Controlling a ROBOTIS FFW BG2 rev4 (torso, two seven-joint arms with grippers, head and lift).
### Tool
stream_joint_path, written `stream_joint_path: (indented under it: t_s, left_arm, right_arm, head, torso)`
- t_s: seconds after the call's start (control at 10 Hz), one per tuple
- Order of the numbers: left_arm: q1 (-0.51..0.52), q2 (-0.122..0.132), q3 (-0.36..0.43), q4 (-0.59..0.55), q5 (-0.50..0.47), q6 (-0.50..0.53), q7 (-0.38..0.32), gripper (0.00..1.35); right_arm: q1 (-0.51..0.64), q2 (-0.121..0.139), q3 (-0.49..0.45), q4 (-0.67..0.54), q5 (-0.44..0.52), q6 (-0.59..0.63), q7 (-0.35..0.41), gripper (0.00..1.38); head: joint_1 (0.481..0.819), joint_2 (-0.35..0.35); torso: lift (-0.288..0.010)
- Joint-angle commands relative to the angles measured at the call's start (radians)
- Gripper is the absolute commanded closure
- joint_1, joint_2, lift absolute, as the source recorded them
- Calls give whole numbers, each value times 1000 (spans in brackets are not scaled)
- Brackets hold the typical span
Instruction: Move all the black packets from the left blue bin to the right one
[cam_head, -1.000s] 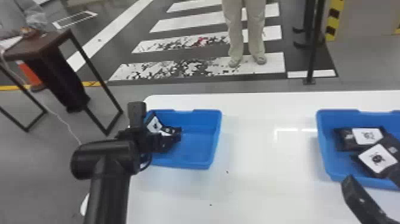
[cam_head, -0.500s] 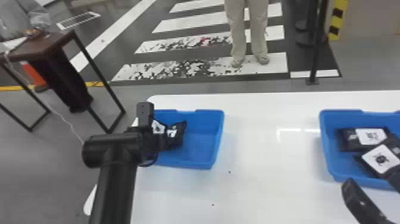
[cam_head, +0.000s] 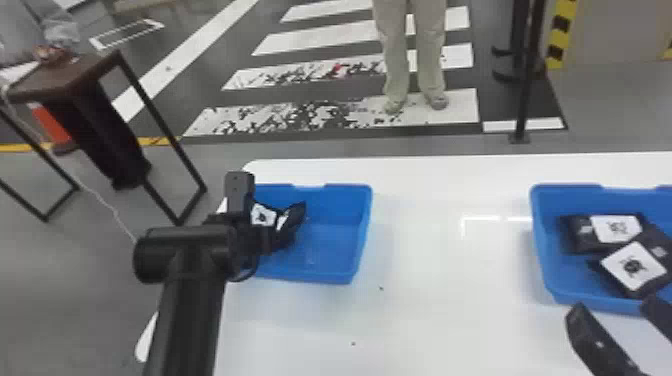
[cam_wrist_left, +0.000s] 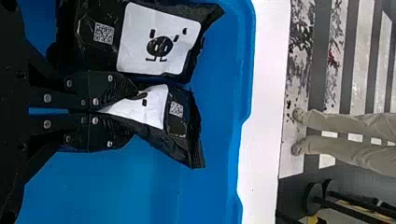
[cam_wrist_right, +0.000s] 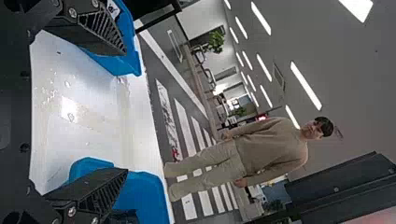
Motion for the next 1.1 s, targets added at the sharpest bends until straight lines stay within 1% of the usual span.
stream_joint_path:
  t_s: [0.0, 0.2, 0.3, 0.5, 0.6, 0.7, 0.8, 1.0]
  left_arm:
    - [41, 5, 4, -56, 18, -53, -23, 1187]
    - [173, -10, 12, -281, 112, -85, -29, 1187]
    - [247, -21, 12, -421, 134, -104, -36, 1187]
    - [360, -39, -12, -598, 164, -176, -52, 1187]
    - [397, -46, -48, -672, 164, -203, -57, 1187]
    - [424, -50, -90, -713, 184, -217, -65, 1187]
    - [443, -53, -134, -740, 215, -230, -69, 1187]
    - [456, -56, -226, -753, 257, -244, -77, 1187]
  right_arm:
    - [0, 0, 0, 1, -6, 3, 0, 144]
    - [-2, 0, 0, -2, -14, 3, 0, 147]
    - [-15, 0, 0, 1, -16, 3, 5, 147]
    - [-54, -3, 0, 8, -35, 30, 29, 147]
    - [-88, -4, 0, 21, -39, 44, 54, 147]
    - [-128, -4, 2, 38, -49, 59, 77, 145]
    - [-160, -6, 12, 52, -59, 69, 92, 145]
    - [-221, -23, 60, 77, -107, 81, 94, 142]
  head:
    - [695, 339]
    - [695, 328]
    - [695, 320]
    - [695, 280]
    - [695, 257]
    - [695, 229]
    - [695, 214]
    - [695, 142]
  torso:
    - [-140]
    - [-140]
    - [-140]
    - [-140]
    - [-140]
    - [-140]
    - [-140]
    - [-140]
